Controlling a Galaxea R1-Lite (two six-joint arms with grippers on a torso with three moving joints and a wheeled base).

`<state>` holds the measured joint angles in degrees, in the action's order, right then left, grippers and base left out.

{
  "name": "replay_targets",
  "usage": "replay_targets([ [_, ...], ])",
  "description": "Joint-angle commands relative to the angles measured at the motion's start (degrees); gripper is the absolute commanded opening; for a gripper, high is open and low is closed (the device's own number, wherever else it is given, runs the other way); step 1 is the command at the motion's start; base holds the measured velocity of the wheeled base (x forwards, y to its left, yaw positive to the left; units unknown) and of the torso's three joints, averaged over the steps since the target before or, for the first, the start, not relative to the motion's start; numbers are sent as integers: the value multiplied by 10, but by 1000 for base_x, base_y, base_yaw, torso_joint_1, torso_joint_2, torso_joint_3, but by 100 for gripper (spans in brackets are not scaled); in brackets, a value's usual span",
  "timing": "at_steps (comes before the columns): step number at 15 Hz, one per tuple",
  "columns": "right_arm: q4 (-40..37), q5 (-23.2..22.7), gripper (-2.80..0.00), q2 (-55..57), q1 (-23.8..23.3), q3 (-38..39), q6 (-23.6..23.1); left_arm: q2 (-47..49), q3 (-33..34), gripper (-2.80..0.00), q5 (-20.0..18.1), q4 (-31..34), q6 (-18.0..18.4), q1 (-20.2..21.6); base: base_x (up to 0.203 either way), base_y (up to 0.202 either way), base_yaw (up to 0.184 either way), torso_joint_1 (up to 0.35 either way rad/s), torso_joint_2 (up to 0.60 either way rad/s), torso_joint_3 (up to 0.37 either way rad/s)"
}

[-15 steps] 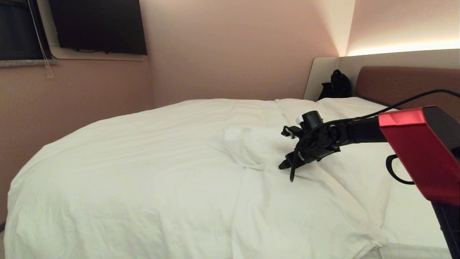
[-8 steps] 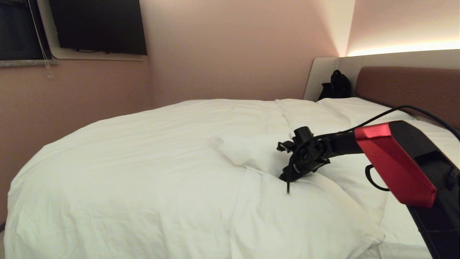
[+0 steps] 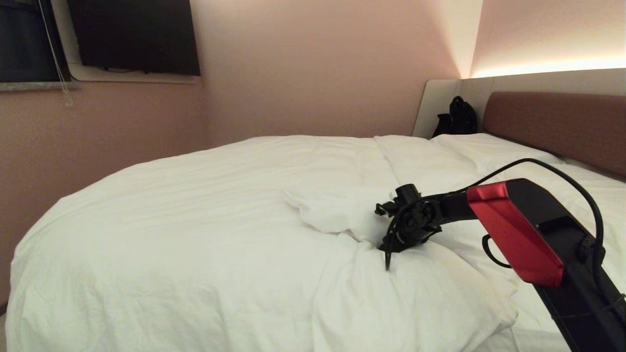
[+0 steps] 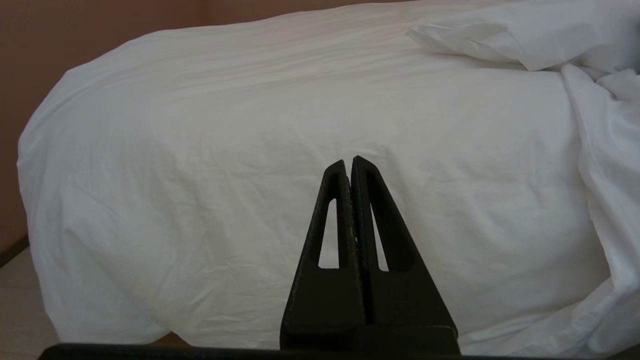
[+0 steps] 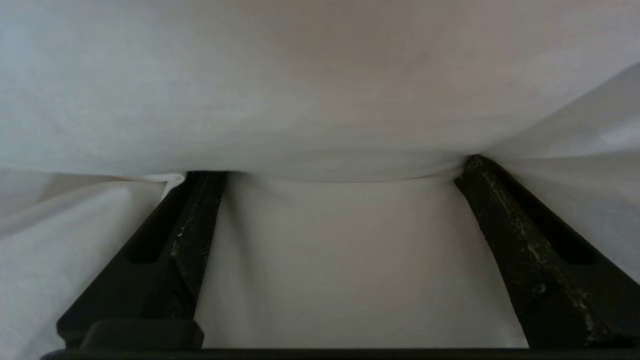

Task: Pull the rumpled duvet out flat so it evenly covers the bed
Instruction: Flatten the corners of the folded blanket

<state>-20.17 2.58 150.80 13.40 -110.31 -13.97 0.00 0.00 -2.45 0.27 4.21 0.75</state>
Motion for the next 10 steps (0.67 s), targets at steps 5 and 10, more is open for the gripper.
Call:
replay_targets([
  [5, 1, 1, -280, 5, -1, 1, 8, 1, 0, -280, 0, 0, 0, 0, 0, 0, 0, 0, 0, 0],
  [10, -5, -5, -280, -51, -4, 9, 65, 1, 0, -280, 0, 0, 0, 0, 0, 0, 0, 0, 0, 0],
])
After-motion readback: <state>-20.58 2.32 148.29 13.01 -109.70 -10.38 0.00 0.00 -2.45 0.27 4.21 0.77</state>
